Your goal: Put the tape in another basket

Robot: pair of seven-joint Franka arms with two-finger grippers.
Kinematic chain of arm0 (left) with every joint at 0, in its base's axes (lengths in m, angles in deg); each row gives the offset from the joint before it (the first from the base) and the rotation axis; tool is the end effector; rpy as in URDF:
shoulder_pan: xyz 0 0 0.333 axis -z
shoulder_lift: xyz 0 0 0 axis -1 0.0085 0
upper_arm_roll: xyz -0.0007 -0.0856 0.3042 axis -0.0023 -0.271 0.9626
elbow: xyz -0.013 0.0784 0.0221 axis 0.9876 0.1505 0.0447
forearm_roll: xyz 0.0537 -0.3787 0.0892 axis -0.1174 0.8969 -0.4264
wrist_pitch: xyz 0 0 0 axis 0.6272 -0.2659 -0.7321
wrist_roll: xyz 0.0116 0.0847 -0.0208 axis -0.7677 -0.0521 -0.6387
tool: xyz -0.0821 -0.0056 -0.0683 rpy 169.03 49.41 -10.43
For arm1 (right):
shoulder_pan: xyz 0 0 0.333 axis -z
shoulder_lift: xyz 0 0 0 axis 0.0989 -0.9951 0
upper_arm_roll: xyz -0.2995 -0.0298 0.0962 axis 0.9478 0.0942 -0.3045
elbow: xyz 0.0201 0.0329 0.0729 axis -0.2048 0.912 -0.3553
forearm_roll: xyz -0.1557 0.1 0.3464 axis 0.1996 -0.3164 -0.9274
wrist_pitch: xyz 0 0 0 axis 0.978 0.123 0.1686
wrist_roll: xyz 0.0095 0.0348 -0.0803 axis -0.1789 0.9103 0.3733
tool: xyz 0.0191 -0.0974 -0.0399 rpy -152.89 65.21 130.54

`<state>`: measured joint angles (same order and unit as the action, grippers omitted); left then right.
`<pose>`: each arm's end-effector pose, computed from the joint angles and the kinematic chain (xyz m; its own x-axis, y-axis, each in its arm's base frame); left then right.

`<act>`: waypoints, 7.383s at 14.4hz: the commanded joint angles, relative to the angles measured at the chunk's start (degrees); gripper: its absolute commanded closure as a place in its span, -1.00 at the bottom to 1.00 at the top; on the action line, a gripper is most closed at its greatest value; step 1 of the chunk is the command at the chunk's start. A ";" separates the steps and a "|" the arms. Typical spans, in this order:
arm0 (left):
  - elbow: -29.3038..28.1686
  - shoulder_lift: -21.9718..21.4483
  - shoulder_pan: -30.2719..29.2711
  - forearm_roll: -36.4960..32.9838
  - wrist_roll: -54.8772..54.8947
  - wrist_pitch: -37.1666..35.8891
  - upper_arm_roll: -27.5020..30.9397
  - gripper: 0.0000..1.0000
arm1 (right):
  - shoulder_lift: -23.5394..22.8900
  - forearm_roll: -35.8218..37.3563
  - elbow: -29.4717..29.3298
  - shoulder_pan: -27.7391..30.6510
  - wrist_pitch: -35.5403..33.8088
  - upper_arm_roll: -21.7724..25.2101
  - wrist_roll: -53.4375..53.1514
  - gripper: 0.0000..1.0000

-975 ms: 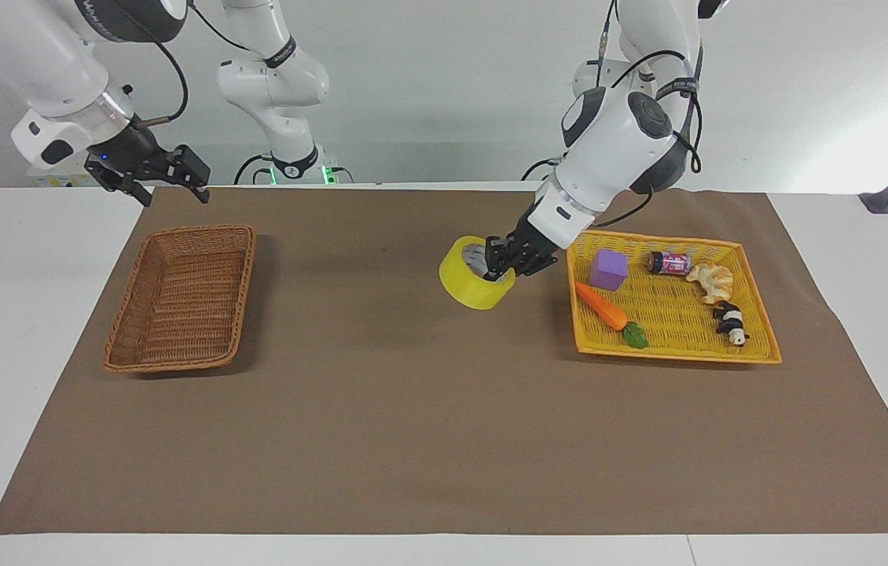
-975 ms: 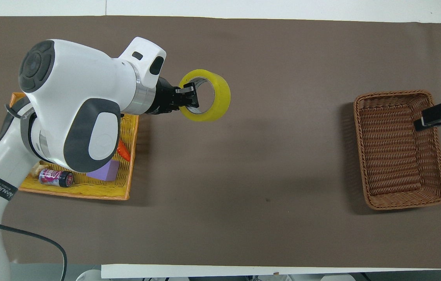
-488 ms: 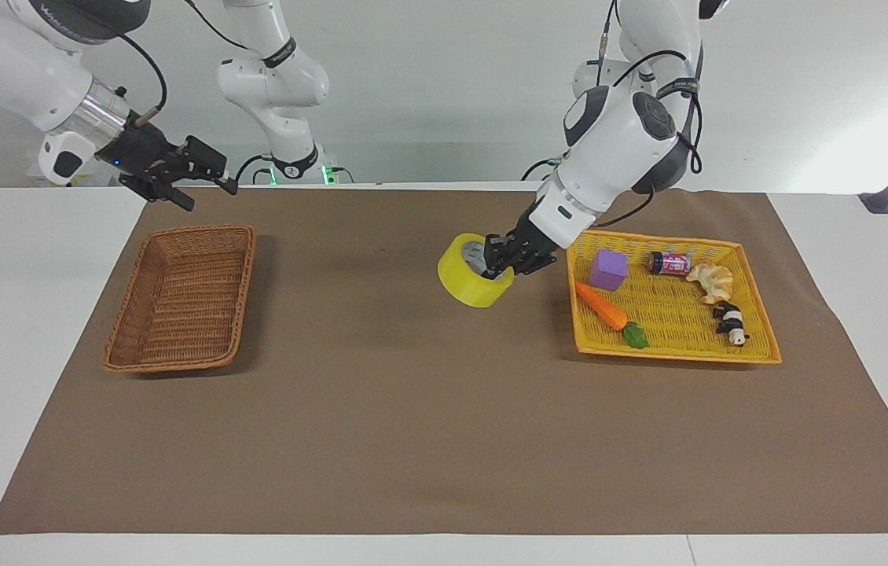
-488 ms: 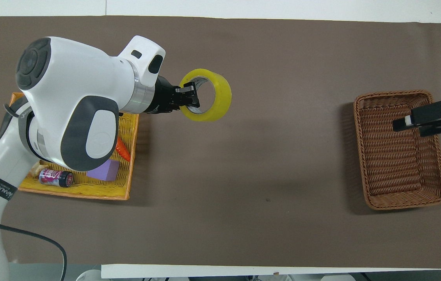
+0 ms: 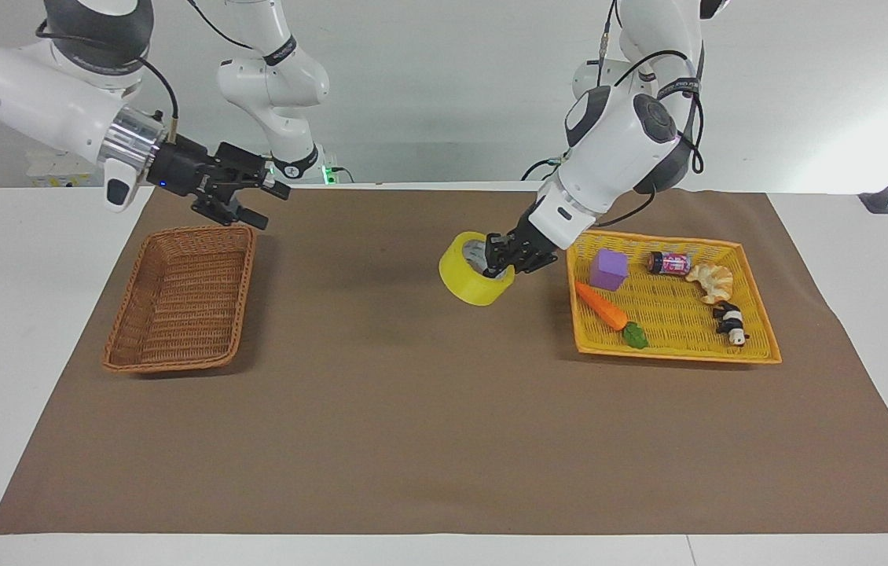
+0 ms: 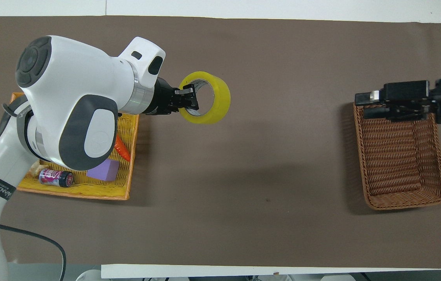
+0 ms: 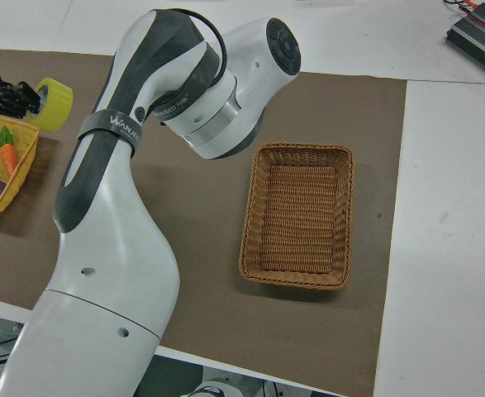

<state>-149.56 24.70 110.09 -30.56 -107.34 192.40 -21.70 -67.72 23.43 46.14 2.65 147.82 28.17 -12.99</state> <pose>0.5216 -0.3519 0.5032 0.9954 0.0694 -0.0661 0.0923 -0.8799 0.4662 0.5413 0.0443 0.5588 0.9928 -0.1131 -0.0391 -0.0939 -0.5341 -0.8402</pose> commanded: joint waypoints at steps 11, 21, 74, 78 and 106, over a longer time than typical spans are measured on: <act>1.38 -0.10 0.17 0.24 1.49 -3.74 0.60 1.00 | -8.59 -14.71 0.74 -19.02 20.26 -0.29 -2.15 -1.00; 0.86 -0.45 0.26 0.15 1.40 -3.91 0.59 1.00 | -8.60 -13.66 1.79 -24.13 26.16 -0.29 0.83 -1.00; 4.63 -11.88 -27.87 -24.46 25.05 -31.95 2.70 -1.00 | -17.03 22.11 6.80 35.28 -5.93 -0.11 45.04 0.73; 4.63 -11.88 -27.87 -24.46 25.05 -31.95 2.70 -1.00 | -17.12 26.15 4.61 34.58 -4.43 -0.11 44.78 -1.00; 4.63 -11.88 -27.87 -24.46 25.05 -31.95 2.70 -1.00 | -3.33 60.43 -20.37 5.84 -19.90 0.41 -0.57 -1.00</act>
<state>-144.04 14.11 82.51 -53.88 -82.30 161.09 -18.85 -70.97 83.22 26.21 10.21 127.96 27.69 -12.63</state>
